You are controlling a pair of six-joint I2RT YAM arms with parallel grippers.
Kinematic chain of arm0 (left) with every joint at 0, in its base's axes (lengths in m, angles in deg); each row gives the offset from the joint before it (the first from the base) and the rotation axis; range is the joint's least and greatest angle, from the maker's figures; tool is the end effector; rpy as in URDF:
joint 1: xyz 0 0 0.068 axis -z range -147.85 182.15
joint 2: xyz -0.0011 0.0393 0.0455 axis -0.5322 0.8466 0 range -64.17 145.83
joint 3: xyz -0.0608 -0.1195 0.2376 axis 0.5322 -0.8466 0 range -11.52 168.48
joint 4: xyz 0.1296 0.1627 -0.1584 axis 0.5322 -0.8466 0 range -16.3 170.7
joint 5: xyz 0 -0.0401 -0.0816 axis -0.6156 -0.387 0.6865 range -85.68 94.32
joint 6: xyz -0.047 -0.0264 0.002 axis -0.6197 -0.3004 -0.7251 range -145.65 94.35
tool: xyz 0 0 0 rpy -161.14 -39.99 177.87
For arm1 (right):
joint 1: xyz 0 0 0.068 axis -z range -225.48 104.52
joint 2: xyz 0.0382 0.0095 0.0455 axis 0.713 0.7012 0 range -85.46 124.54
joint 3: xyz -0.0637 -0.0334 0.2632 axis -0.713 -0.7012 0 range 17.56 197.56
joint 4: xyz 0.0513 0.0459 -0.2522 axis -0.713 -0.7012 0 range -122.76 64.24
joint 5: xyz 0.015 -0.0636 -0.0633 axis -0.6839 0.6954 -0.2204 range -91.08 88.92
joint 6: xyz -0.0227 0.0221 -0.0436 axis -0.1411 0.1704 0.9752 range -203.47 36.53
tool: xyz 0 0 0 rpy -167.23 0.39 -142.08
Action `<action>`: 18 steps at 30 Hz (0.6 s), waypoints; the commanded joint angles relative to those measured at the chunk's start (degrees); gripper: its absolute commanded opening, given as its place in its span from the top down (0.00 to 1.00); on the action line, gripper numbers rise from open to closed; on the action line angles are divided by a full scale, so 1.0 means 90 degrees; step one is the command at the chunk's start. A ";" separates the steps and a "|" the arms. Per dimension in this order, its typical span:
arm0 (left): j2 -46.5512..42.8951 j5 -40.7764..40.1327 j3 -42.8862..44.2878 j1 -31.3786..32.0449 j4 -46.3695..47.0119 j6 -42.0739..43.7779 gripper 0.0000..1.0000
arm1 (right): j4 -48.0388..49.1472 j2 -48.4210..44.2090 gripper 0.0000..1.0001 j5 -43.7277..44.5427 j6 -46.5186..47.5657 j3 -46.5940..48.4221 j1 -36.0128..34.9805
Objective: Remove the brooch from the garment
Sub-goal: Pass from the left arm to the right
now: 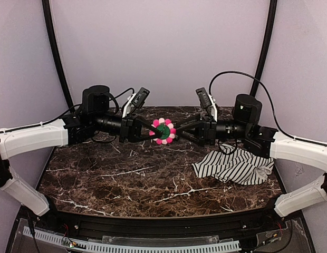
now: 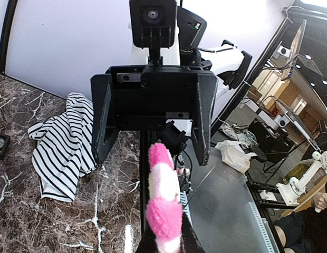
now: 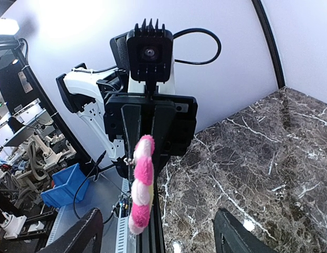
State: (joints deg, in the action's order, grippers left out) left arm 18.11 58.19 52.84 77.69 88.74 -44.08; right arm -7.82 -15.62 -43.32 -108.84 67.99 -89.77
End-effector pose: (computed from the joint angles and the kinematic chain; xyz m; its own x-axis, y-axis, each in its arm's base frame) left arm 0.2102 -0.2555 0.3404 -0.4234 0.1652 -0.8908 0.8900 -0.1081 -0.4430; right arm 0.1841 0.2129 0.3340 -0.4442 0.0098 -0.8959 -0.8939 0.0624 0.4439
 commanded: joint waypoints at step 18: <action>0.0031 0.0265 0.0027 0.0096 0.0064 0.0056 0.99 | 0.0307 0.0535 0.51 -0.0136 -0.0123 0.0457 -0.0350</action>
State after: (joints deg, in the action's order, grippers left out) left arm 18.18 60.03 52.84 78.28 89.11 -44.06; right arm -6.21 -12.06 -43.63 -109.93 70.46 -91.98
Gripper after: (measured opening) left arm 0.071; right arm 0.490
